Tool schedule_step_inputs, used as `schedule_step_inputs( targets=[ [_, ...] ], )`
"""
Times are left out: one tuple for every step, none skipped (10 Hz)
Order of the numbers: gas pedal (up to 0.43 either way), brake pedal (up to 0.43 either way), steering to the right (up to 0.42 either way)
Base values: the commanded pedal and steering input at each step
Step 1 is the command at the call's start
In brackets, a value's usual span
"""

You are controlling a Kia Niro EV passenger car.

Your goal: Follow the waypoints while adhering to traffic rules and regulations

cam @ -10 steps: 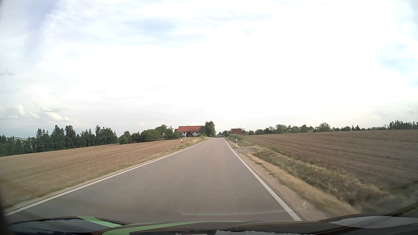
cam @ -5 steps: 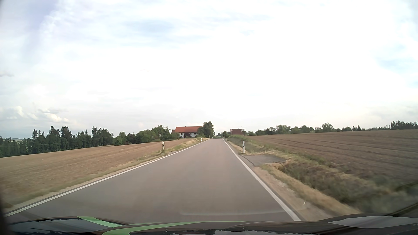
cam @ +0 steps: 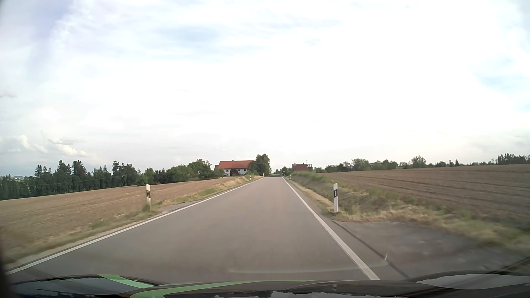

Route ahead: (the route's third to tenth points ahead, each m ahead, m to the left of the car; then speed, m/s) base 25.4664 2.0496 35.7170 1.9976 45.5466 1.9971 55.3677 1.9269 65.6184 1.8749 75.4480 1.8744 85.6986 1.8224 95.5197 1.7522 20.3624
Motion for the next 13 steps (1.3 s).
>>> schedule_step_inputs(
  targets=[
    [0.150, 0.000, -0.002],
    [0.150, 0.000, -0.002],
    [0.150, 0.000, -0.002],
    [0.150, 0.000, -0.002],
    [0.150, 0.000, -0.002],
    [0.150, 0.000, -0.001],
    [0.150, 0.000, -0.001],
    [0.150, 0.000, -0.001],
    [0.150, 0.000, -0.001],
    [0.150, 0.000, 0.001],
    [0.150, 0.000, 0.001],
    [0.150, 0.000, 0.001],
    [0.150, 0.000, 0.001]
  ],
)
